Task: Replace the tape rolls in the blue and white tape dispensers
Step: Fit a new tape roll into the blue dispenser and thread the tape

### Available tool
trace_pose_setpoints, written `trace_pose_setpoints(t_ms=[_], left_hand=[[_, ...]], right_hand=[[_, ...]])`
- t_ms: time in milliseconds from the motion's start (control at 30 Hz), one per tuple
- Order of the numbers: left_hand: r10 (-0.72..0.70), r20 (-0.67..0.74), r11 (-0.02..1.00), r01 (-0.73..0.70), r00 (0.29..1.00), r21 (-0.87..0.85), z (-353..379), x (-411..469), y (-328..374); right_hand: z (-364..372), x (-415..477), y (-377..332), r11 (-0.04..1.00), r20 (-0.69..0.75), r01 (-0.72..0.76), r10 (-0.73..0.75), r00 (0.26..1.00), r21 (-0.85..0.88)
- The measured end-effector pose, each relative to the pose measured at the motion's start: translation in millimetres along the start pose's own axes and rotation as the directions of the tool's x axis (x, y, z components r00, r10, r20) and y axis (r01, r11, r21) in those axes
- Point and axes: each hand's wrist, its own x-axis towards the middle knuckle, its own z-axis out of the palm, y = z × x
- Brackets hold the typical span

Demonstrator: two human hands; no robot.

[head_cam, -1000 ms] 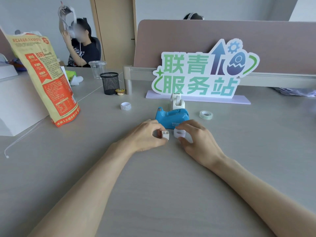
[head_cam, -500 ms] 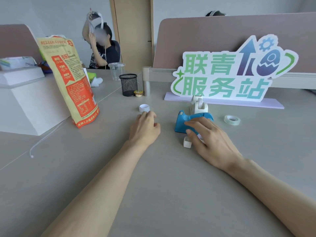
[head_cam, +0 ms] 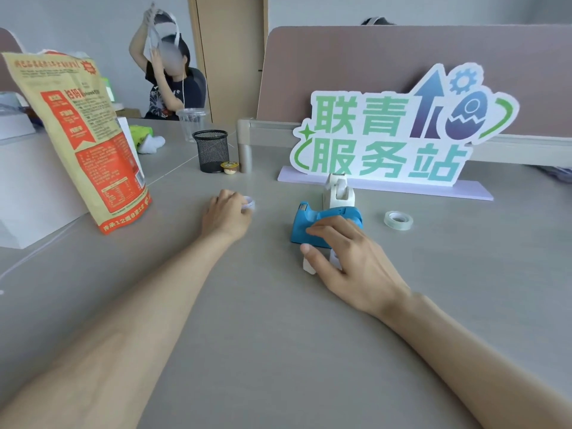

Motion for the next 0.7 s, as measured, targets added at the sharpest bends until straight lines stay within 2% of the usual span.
trace_pose_setpoints(t_ms=[167, 300, 400, 567, 700], left_hand=[[-0.054, 0.000, 0.967, 0.052, 0.999, -0.250, -12, -41, 7], [-0.016, 0.045, 0.893, 0.034, 0.999, -0.450, -19, -83, 26], [-0.002, 0.062, 0.813, 0.038, 0.998, -0.581, -26, -99, 34], [-0.092, 0.064, 0.676, 0.110, 0.994, -0.729, -34, -104, 40], [-0.007, 0.133, 0.666, 0.104, 0.991, -0.739, -34, -117, 56]], right_hand=[[-3, -3, -3, 0.999, 0.030, 0.009, -0.008, 1.000, -0.035], [-4, -5, -6, 0.997, 0.070, 0.032, -0.027, 0.997, -0.071], [-6, -11, -5, 0.996, 0.037, 0.048, -0.045, 0.998, -0.072], [-19, -28, -7, 0.994, -0.053, 0.038, -0.032, 0.998, 0.106], [-24, -35, -5, 0.962, -0.175, -0.048, 0.098, 0.980, 0.270]])
